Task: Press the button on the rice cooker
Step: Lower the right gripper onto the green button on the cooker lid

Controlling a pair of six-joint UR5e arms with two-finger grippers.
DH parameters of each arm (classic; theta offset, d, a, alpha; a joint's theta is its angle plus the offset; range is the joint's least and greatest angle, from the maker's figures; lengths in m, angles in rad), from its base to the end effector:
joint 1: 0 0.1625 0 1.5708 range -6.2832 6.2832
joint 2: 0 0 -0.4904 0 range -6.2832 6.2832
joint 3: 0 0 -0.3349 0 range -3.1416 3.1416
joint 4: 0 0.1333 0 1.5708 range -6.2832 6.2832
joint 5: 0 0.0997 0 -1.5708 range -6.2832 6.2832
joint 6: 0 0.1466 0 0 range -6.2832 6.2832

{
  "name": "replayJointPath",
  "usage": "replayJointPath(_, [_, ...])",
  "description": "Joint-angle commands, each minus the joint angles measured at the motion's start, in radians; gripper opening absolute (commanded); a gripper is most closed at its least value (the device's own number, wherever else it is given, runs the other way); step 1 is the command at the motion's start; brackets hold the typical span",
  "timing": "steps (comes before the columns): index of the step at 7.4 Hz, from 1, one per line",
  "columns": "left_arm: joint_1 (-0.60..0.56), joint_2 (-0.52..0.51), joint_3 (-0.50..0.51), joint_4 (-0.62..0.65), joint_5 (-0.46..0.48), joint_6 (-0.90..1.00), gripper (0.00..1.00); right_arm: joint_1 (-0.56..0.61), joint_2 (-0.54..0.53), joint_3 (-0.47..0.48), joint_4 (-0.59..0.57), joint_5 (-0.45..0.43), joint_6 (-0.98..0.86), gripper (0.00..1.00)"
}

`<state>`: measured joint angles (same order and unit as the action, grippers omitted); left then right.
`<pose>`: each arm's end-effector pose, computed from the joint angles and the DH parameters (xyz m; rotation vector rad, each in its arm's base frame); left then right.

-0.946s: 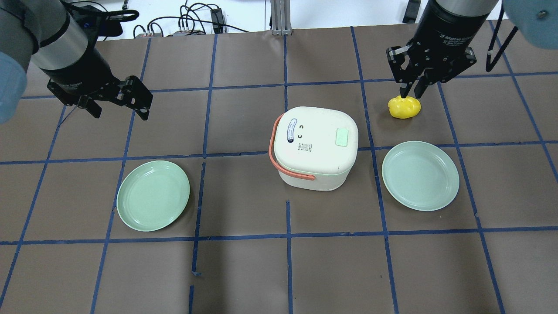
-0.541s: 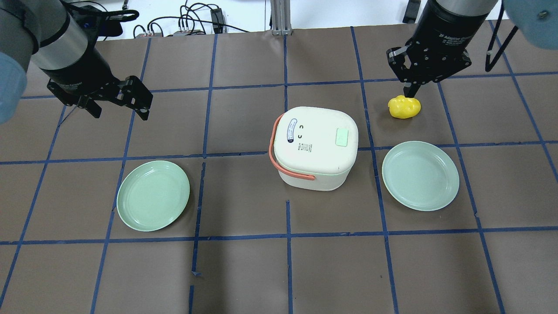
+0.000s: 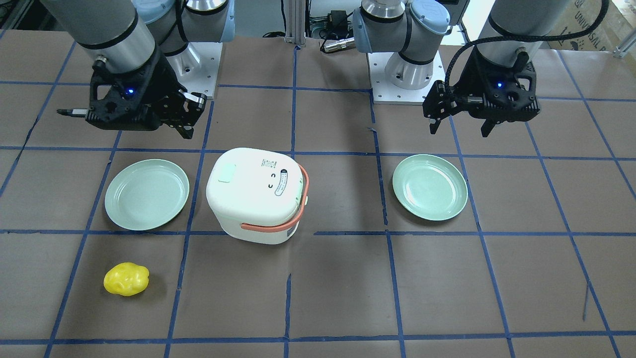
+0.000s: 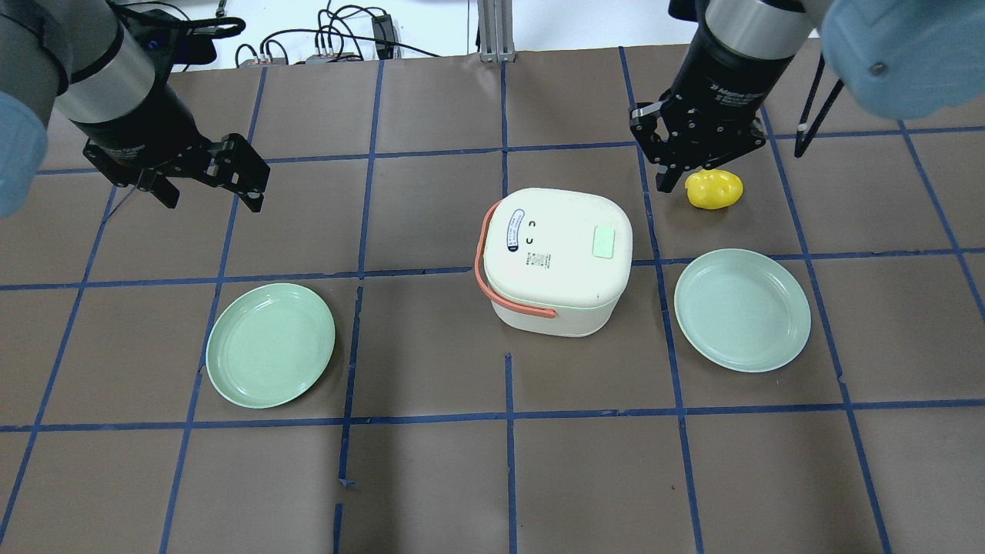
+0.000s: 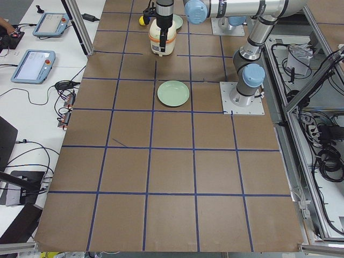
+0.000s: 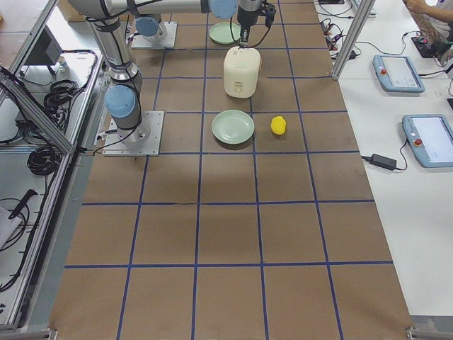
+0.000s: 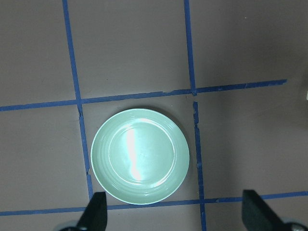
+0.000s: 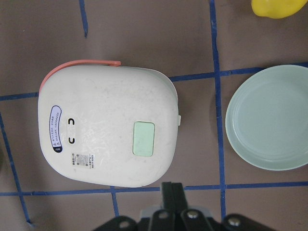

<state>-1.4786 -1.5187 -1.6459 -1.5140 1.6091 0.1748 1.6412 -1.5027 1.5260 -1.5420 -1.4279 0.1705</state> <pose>-0.0890 -0.4239 0.5015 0.1269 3.0962 -0.0440 0.1862 -0.4482 0.4939 0.1559 3.0002 0.1035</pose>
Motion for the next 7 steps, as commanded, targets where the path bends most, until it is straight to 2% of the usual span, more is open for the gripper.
replayJointPath(1, [0.000,0.000,0.000,0.000,0.000,0.000,1.00,0.029,0.012,0.093,-0.145,0.001,0.056,0.08])
replayJointPath(2, [0.000,0.000,0.000,0.000,0.000,0.000,1.00,0.032,0.042,0.120,-0.236,-0.005,0.063,0.09])
replayJointPath(4, [0.000,-0.001,0.000,0.000,0.000,0.000,1.00,0.069,0.047,0.170,-0.260,-0.002,0.136,0.09])
replayJointPath(7, [0.000,-0.002,0.000,0.000,0.000,0.000,1.00,0.071,0.059,0.190,-0.305,-0.003,0.138,0.09])
